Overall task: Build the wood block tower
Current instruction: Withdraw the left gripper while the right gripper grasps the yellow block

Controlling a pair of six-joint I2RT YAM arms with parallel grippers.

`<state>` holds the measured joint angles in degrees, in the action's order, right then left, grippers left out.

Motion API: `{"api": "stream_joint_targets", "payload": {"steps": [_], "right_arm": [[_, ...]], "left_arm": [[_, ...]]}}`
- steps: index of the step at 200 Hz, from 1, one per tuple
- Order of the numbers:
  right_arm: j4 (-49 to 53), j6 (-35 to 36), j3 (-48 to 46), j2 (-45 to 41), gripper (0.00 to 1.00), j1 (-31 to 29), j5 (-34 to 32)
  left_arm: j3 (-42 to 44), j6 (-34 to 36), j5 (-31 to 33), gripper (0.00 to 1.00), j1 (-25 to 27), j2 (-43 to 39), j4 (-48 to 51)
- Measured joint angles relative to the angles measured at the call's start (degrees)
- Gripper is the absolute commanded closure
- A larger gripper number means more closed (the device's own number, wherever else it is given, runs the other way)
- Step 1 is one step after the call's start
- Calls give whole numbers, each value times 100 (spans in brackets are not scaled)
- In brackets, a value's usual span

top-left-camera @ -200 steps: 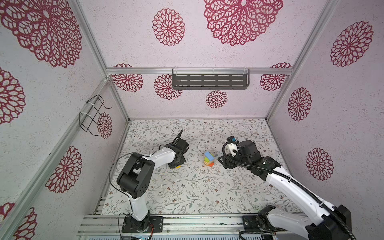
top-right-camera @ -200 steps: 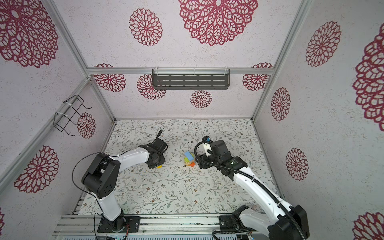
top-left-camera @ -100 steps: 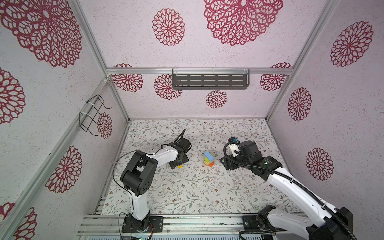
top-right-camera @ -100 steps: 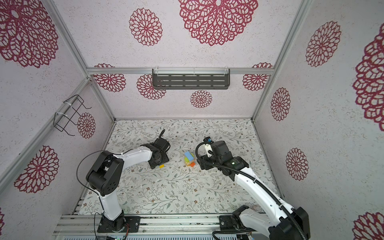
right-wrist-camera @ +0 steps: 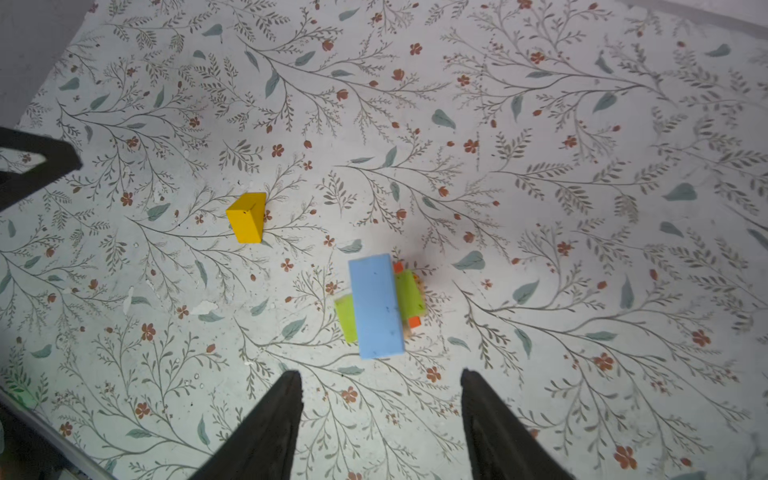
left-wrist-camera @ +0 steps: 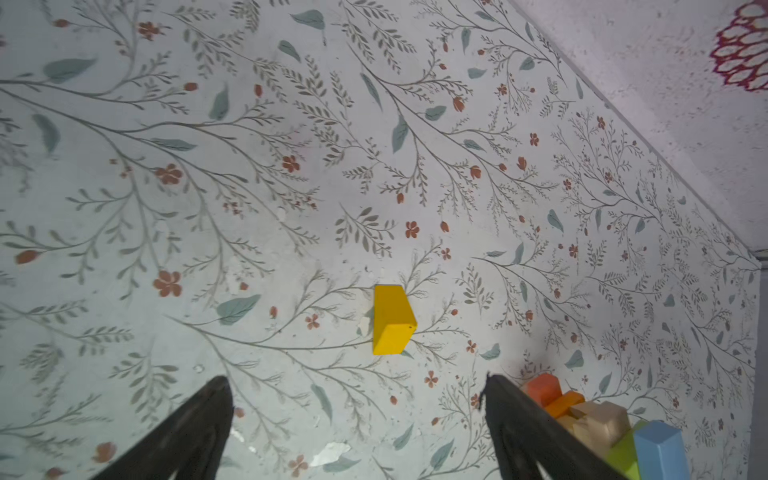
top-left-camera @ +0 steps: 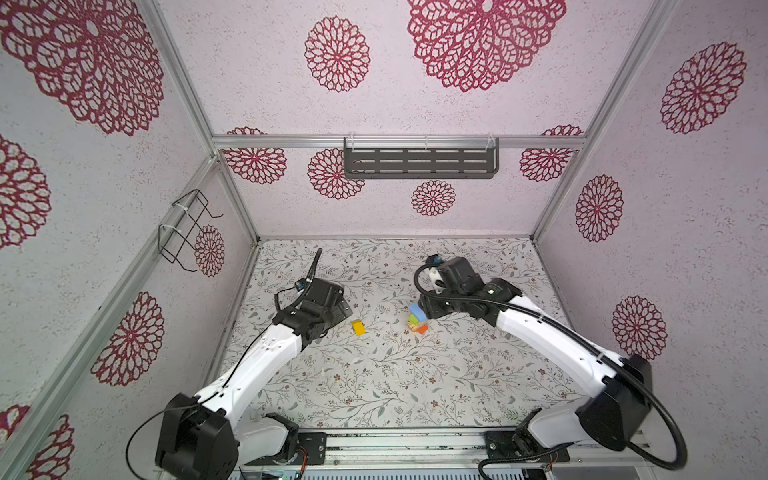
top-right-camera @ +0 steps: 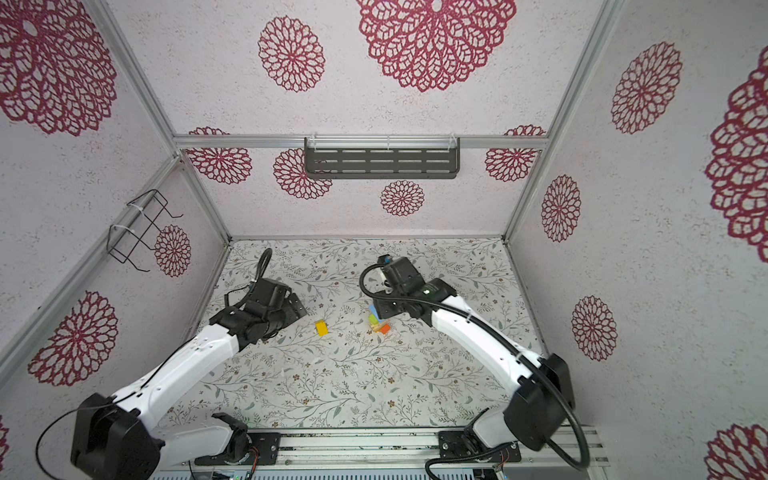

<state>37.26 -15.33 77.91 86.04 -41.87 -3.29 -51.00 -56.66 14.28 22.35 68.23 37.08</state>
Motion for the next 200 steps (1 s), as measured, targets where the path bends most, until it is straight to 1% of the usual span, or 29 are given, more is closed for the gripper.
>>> {"api": "stream_joint_targets", "payload": {"steps": [27,35,54,73,104,128,166,200], "right_arm": [[122,-225,811,1058,40,-400,-133],[160,-264,1080,1373,42,-485,-149],[254,-380,1766,2098,44,-649,-175],[387,-487,2474,2785,44,-813,-240],[640,-675,3550,3775,44,-1025,-313],[734,-824,4048,4299,44,-1132,-341],[743,-1040,4155,4669,44,-1233,-354],[713,-1196,4155,4896,44,-1294,-352]], "left_arm": [[525,243,-186,3,-610,-739,85],[675,321,-271,3,-802,-916,92],[957,466,-461,3,-1145,-1145,92],[1235,581,-616,3,-1338,-1263,61],[1718,597,-789,3,-1412,-1502,-210],[2192,568,-841,3,-1423,-1698,-566],[2507,590,-841,3,-1427,-1711,-898],[2658,610,-870,3,-1453,-1563,-1215]]}}
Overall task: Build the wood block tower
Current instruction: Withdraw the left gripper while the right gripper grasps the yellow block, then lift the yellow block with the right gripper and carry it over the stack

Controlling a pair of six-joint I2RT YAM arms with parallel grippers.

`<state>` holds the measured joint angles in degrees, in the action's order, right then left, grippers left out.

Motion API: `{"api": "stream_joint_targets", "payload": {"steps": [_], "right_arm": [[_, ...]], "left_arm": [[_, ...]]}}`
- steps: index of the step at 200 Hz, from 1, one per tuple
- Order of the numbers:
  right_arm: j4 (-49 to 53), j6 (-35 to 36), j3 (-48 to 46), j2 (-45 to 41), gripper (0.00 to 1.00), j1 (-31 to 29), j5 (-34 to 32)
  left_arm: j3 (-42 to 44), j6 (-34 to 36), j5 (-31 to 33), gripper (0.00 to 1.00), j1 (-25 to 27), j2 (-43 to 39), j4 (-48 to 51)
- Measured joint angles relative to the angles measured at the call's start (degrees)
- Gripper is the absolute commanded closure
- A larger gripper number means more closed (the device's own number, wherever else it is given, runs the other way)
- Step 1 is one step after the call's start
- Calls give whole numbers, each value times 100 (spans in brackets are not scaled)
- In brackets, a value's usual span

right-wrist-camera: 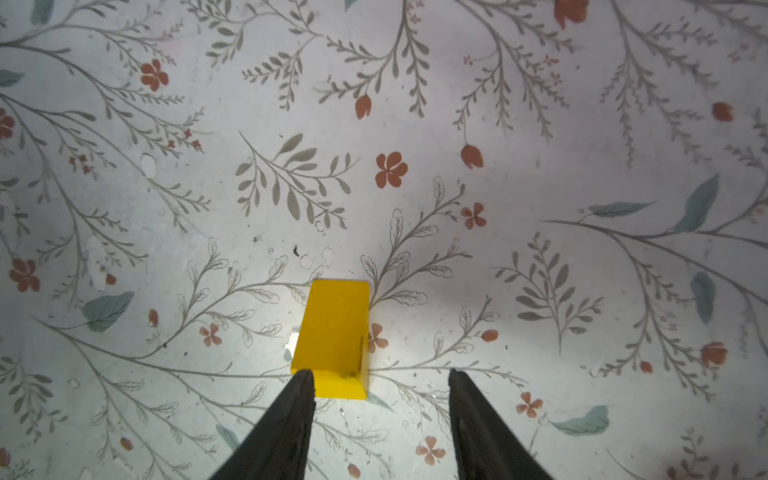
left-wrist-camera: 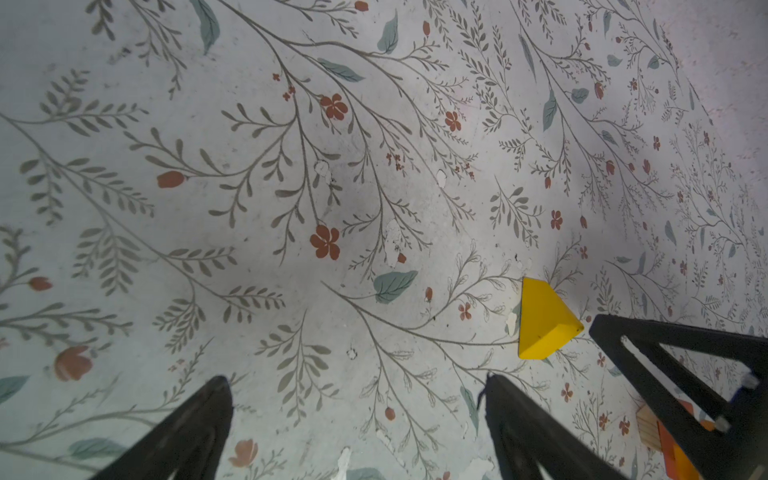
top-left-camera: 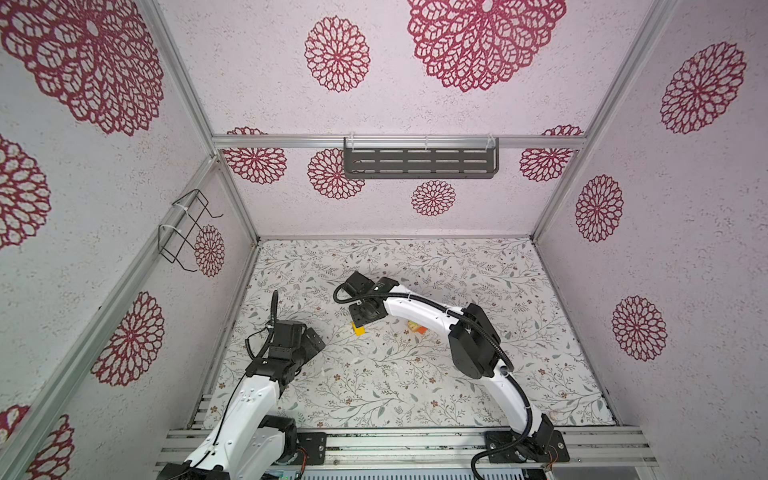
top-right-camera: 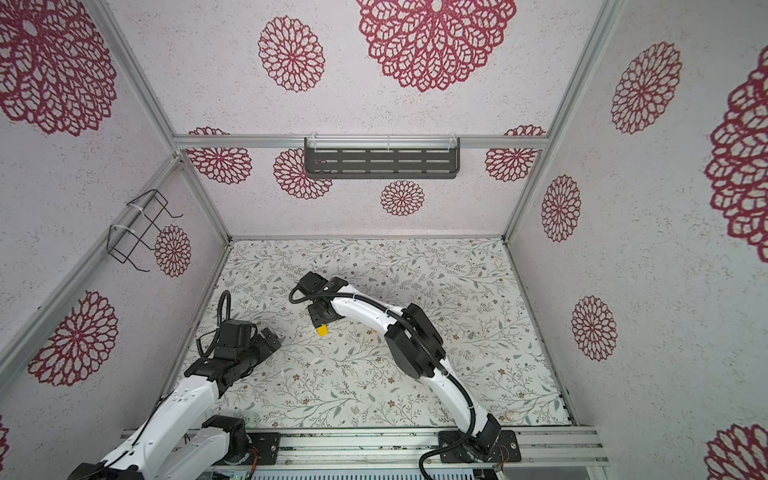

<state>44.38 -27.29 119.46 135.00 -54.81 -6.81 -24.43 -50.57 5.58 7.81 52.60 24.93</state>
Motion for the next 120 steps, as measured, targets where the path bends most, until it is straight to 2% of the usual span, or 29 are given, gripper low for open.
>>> {"api": "stream_joint_targets", "payload": {"steps": [120], "right_arm": [[-275,-140,76,275,42,-92,195]], "left_arm": [[22,57,-96,3,-76,142,-236]]}}
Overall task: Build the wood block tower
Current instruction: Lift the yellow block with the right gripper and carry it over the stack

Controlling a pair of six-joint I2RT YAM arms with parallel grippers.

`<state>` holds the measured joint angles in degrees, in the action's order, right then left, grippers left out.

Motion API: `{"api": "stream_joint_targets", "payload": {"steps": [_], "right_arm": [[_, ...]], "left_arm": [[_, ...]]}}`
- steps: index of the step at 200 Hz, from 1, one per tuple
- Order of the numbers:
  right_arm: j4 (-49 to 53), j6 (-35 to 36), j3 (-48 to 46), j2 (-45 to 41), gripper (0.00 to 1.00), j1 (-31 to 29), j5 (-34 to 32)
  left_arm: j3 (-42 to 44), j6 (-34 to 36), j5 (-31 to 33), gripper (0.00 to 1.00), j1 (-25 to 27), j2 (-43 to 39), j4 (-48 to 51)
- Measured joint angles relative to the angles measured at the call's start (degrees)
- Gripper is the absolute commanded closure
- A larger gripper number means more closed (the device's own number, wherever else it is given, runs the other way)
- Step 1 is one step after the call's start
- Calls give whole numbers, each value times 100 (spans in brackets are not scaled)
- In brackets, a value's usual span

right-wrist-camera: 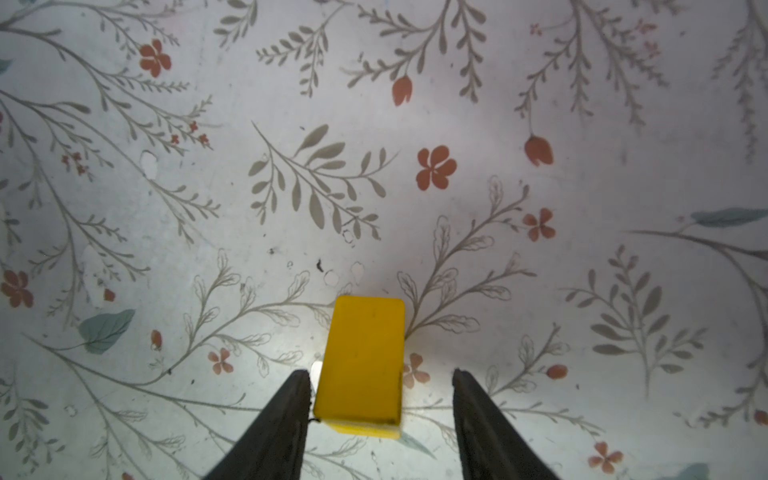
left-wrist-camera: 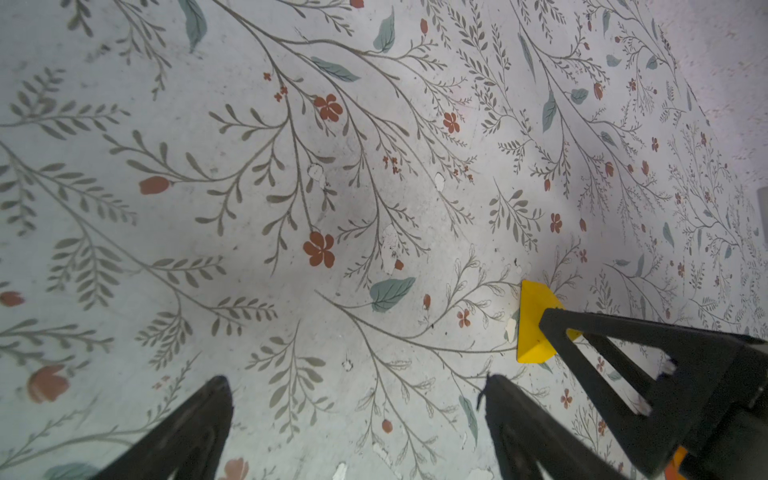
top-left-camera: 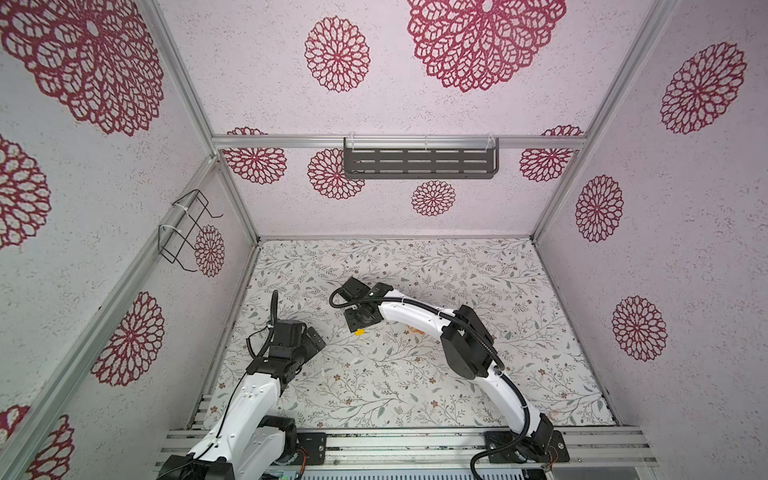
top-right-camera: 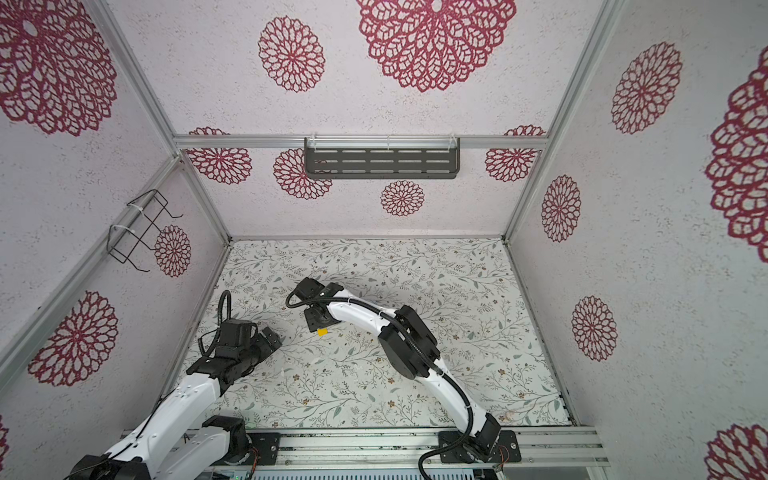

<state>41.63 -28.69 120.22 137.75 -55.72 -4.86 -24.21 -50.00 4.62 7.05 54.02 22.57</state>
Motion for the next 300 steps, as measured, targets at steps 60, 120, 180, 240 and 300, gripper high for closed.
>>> {"api": "stream_joint_targets", "payload": {"steps": [60,120,180,240,300], "right_arm": [[4,-9,0,68,60,-22,72],[57,33,31,68,72,-22,57],[686,669,321,-144,69,7,105],[1714,1790,326,-1453,71,160,142],[1980,2363,-866,-2920,71,750,160]], "left_arm": [[0,28,-31,3,-24,2,-7],[0,46,-162,3,-24,2,-7],[-389,138,-262,3,289,417,98],[-1547,345,-116,3,1193,1132,229],[-2164,398,4,3,1563,1687,273]]}}
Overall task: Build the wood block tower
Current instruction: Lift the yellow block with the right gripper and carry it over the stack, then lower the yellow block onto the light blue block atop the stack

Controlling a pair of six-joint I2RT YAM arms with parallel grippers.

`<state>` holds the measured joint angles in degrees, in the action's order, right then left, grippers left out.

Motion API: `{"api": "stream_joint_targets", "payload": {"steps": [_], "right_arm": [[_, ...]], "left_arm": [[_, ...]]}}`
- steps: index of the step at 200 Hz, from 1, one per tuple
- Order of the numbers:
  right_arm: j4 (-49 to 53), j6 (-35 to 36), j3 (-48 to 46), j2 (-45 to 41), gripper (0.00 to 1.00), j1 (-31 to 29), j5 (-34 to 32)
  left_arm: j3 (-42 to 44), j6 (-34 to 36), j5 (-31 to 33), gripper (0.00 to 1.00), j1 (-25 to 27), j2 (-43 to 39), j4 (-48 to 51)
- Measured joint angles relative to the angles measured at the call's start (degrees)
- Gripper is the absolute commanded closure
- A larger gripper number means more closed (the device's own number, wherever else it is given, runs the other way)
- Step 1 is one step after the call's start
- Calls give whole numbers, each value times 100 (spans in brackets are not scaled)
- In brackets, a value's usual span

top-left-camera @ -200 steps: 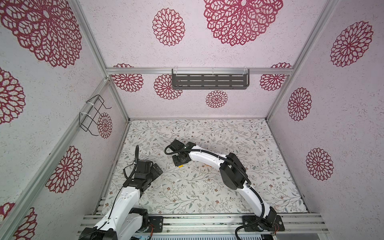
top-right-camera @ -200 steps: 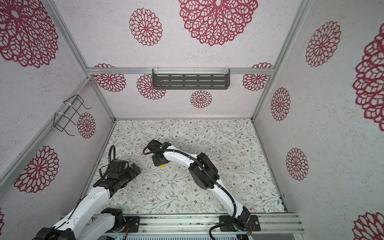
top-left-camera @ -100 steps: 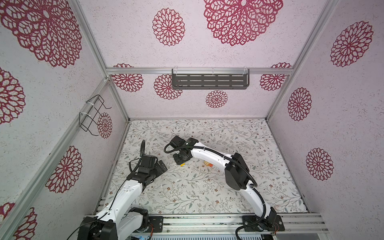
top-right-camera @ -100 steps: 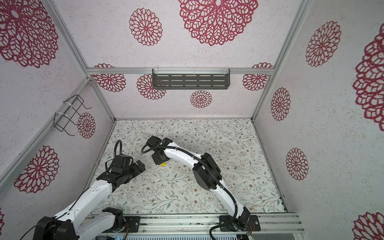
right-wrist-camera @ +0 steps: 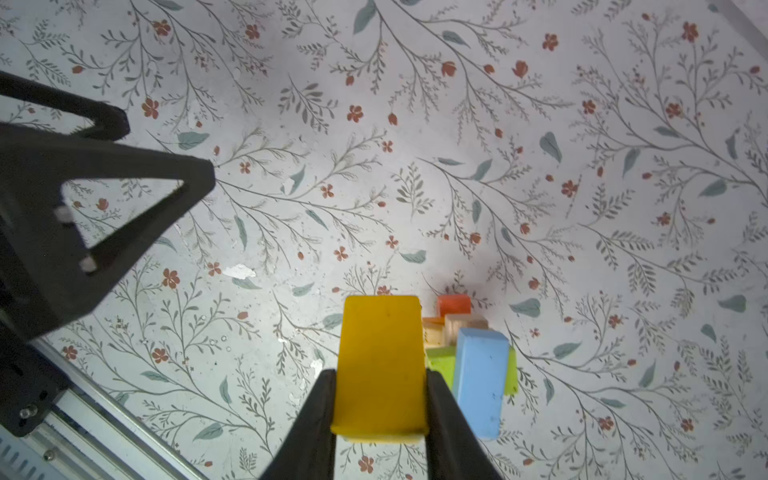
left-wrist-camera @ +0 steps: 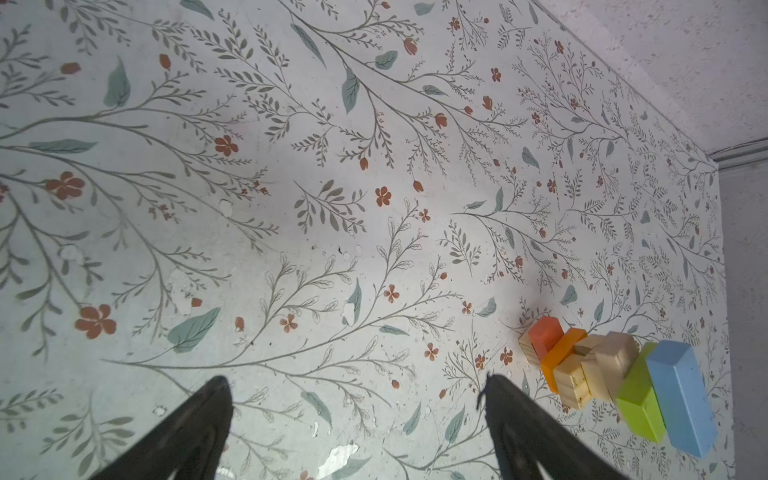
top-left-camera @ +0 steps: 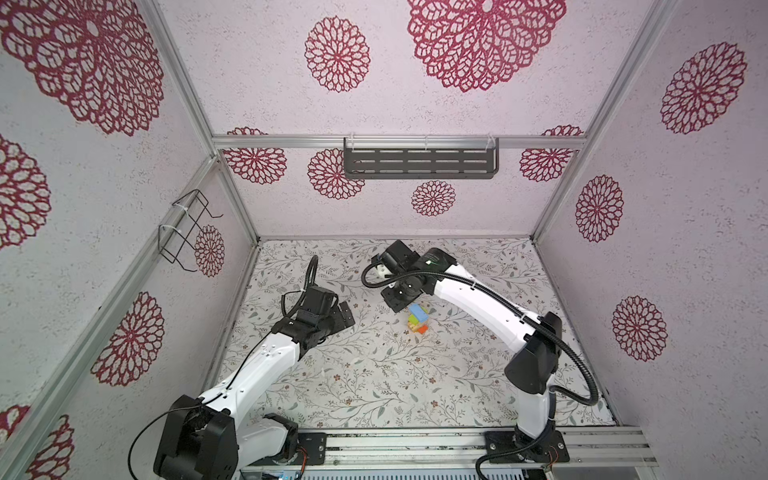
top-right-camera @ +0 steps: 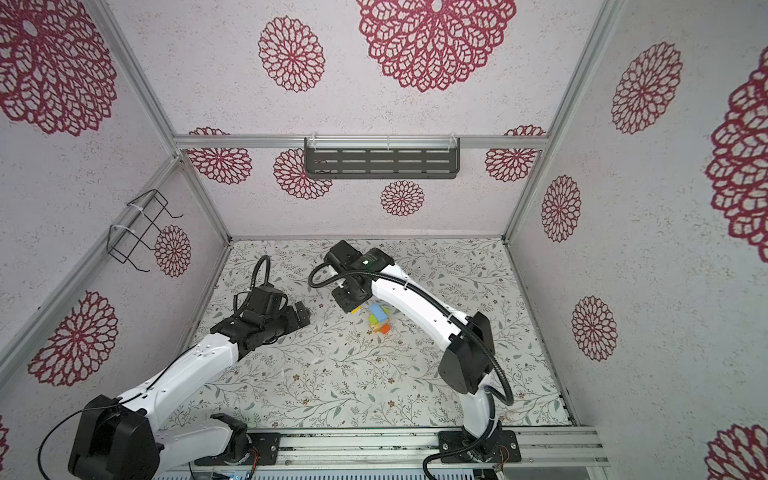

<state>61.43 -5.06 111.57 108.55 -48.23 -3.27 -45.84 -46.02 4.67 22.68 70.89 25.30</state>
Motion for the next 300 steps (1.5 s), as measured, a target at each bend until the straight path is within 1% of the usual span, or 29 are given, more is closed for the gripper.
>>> {"api": "stream_joint_targets", "payload": {"steps": [24,52,76,128,185,300], "right_arm": [[-164,107,-767,-533,68,192,7],[-527,170,-1687,-1115,68,289,68],[-758,280,-2041,-1292,68,345,160],[-1016,553,-2105,-1285,68,487,240],[-1054,575,-2072,-1150,69,680,310],[-1093,605,-2055,-942,69,756,330]], "left_arm": [[-299,103,-33,3,160,289,22],[-640,299,-105,3,269,612,87],[-699,404,-151,3,308,673,125],[-719,466,-229,3,345,743,153],[-719,474,-271,3,354,901,136],[-715,494,-295,3,358,951,61]]}}
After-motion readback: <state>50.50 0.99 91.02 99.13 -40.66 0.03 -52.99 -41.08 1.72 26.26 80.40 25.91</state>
